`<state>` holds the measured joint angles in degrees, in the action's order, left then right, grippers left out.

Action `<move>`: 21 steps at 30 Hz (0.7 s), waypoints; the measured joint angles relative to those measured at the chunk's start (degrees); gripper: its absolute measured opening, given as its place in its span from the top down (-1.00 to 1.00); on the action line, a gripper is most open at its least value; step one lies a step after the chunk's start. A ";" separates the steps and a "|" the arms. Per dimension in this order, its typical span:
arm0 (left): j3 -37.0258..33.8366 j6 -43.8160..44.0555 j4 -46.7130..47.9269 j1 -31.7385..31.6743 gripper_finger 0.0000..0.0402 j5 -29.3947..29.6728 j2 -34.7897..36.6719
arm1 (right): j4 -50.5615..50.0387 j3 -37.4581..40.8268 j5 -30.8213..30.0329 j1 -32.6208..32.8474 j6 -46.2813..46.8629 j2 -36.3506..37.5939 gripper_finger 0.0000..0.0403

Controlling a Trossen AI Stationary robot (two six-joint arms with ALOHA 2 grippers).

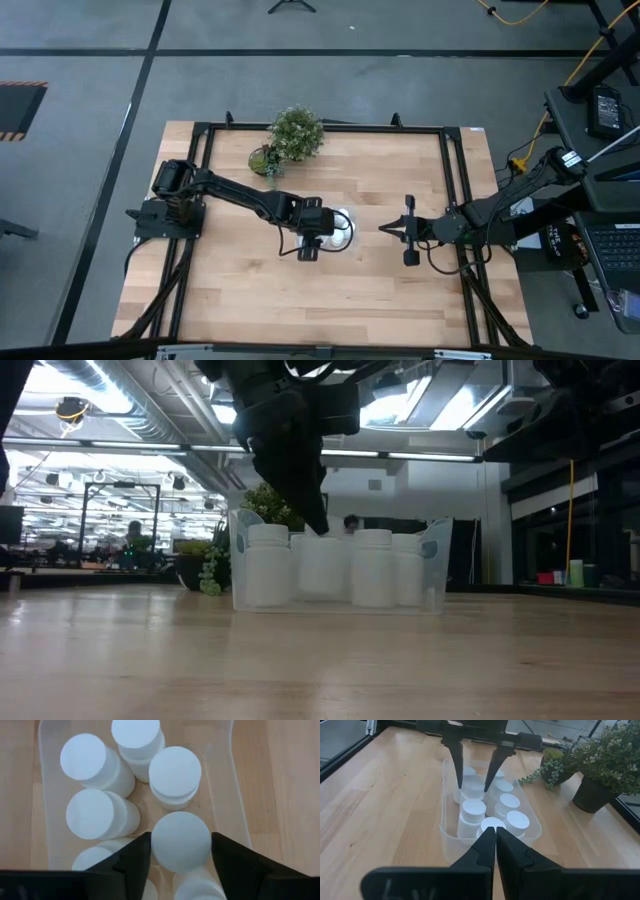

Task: Pick and place pill bottles into a basket
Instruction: Put the pill bottle into the bin, then return to Home Position

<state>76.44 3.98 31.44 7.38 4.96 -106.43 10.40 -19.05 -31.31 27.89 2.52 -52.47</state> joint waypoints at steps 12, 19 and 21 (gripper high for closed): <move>0.02 1.46 0.00 0.11 -0.06 -0.03 0.00 | -0.01 0.00 0.00 0.01 0.02 0.00 0.91; 3.21 1.37 3.98 1.37 -0.04 -0.03 0.01 | -0.01 0.00 0.00 -0.01 0.02 0.00 0.91; 4.80 1.34 6.45 1.65 -0.04 0.01 0.02 | -0.01 0.00 -0.02 -0.01 0.02 0.00 0.91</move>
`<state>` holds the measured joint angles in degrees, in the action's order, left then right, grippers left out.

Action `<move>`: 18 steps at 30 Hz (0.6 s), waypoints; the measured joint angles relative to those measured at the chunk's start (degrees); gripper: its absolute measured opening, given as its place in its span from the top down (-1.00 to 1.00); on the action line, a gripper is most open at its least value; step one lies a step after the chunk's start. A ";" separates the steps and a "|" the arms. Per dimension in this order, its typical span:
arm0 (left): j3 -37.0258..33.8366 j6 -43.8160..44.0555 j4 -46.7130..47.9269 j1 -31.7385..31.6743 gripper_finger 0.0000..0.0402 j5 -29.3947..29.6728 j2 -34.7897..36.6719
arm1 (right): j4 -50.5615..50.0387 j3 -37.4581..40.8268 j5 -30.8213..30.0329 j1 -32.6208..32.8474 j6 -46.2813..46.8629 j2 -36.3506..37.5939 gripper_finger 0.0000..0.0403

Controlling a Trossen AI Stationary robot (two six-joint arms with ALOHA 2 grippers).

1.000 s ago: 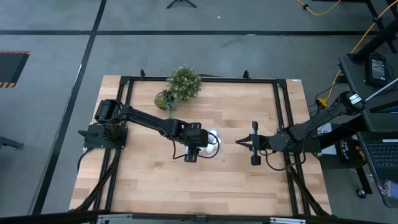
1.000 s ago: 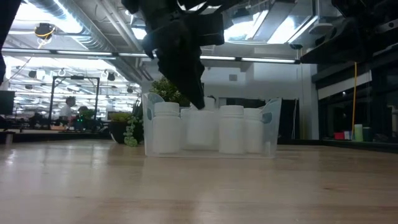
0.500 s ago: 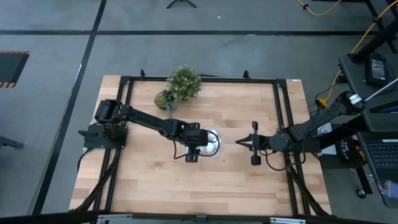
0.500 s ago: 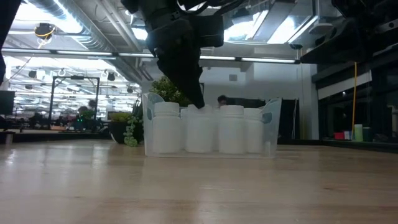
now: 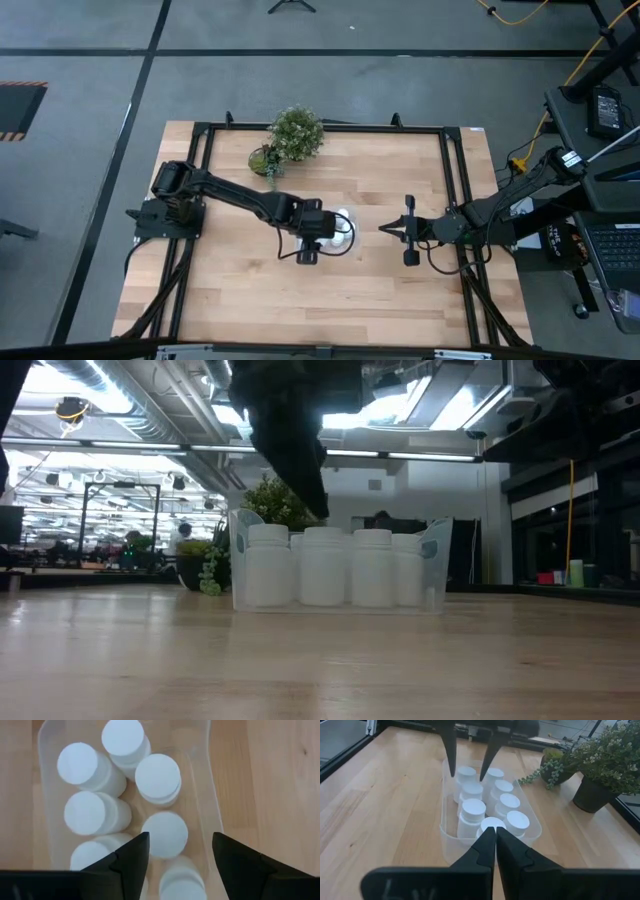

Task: Pick and place pill bottles into a basket
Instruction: Return to Home Position

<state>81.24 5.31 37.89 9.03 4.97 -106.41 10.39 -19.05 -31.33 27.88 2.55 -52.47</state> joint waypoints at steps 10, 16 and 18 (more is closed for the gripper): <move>3.31 -5.86 10.71 0.99 0.17 4.10 3.86 | 0.00 0.00 0.00 0.02 0.00 0.00 0.91; -1.27 -8.39 10.96 2.26 0.64 9.06 14.49 | -0.08 0.00 0.00 0.00 0.65 0.00 0.91; -6.28 -7.66 8.10 2.31 0.78 9.04 19.38 | -0.63 0.00 0.40 0.00 1.73 0.00 0.91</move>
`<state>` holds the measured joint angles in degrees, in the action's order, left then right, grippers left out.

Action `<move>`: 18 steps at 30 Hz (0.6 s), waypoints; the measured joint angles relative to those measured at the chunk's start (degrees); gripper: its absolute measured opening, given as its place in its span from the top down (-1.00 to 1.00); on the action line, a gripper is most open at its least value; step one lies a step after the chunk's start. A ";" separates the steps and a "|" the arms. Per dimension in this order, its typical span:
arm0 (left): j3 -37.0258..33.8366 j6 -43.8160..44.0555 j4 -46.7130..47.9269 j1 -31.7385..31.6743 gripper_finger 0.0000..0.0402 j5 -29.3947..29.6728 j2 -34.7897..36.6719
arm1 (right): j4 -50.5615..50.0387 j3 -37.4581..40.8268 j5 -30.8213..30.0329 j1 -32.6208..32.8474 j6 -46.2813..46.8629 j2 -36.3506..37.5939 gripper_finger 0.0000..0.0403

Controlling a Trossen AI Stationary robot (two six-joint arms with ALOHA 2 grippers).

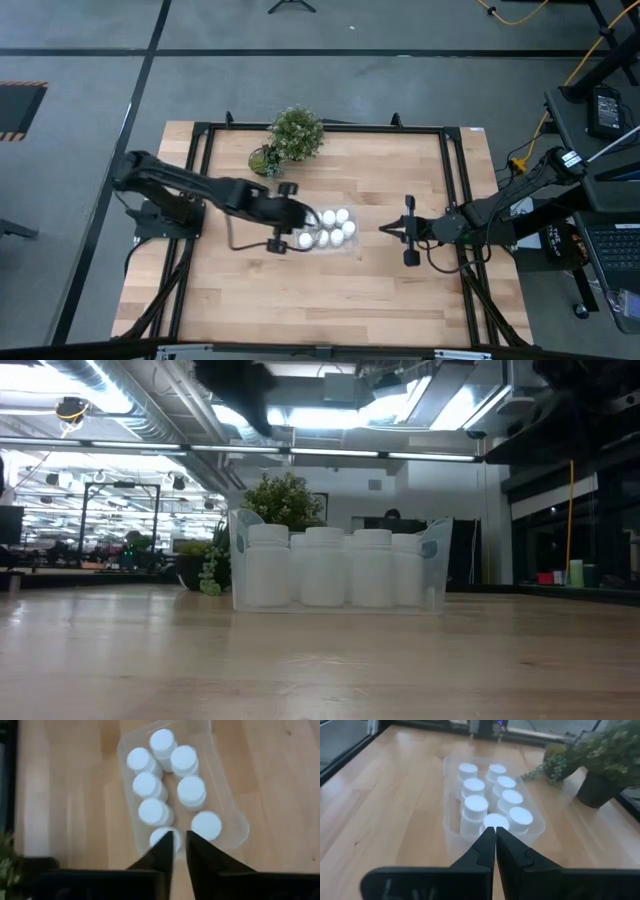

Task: Pick and place pill bottles into a basket
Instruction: Return to Home Position

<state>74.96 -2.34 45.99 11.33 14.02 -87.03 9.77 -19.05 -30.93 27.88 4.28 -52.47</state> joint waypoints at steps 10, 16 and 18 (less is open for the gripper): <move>-41.63 1.19 -37.53 -2.65 0.99 -0.17 28.78 | 4.92 4.78 2.13 -2.34 1.14 -0.02 0.95; -57.83 1.14 -51.05 -7.91 0.99 -4.19 45.33 | 9.64 6.21 10.34 -9.28 1.27 0.61 0.98; -61.77 1.14 -52.91 -9.21 0.99 -5.00 50.61 | 10.07 6.14 15.28 -12.34 -0.11 1.34 0.99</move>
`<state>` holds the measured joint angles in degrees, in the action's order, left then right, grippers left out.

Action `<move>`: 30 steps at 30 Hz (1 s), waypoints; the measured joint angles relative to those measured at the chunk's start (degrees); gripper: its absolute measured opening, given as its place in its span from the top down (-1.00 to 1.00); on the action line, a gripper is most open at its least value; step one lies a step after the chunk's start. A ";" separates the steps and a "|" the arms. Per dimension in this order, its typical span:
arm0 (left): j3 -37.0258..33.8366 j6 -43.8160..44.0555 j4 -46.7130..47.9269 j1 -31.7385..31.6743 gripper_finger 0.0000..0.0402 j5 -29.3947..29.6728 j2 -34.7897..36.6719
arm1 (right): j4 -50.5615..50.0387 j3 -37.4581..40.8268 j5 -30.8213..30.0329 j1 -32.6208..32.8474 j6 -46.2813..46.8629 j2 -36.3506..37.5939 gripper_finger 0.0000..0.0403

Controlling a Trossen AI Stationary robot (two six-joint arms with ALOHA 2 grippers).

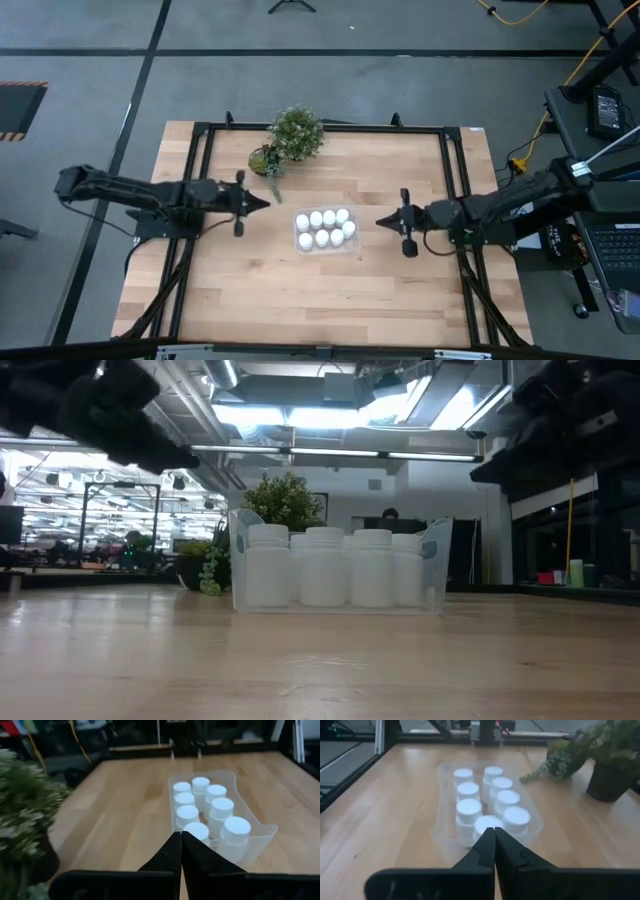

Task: Pick and place pill bottles into a basket
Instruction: Return to Home Position

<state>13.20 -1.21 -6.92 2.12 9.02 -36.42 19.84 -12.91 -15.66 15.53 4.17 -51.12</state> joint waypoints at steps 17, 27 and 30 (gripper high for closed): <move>-12.70 -1.56 4.28 -1.48 0.99 3.78 30.92 | -5.88 -0.01 26.93 -24.30 -9.74 19.53 1.00; -12.70 -4.03 4.22 -1.49 0.99 3.96 34.71 | -23.14 -0.07 36.53 -35.54 -10.48 36.93 1.00; -12.70 -3.93 4.16 -1.49 0.99 5.05 34.71 | -24.78 1.31 37.08 -36.59 -10.04 40.88 1.00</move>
<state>0.49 -5.14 -2.77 0.63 14.07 -1.72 -4.94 -11.60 21.43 -21.06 -5.87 -10.24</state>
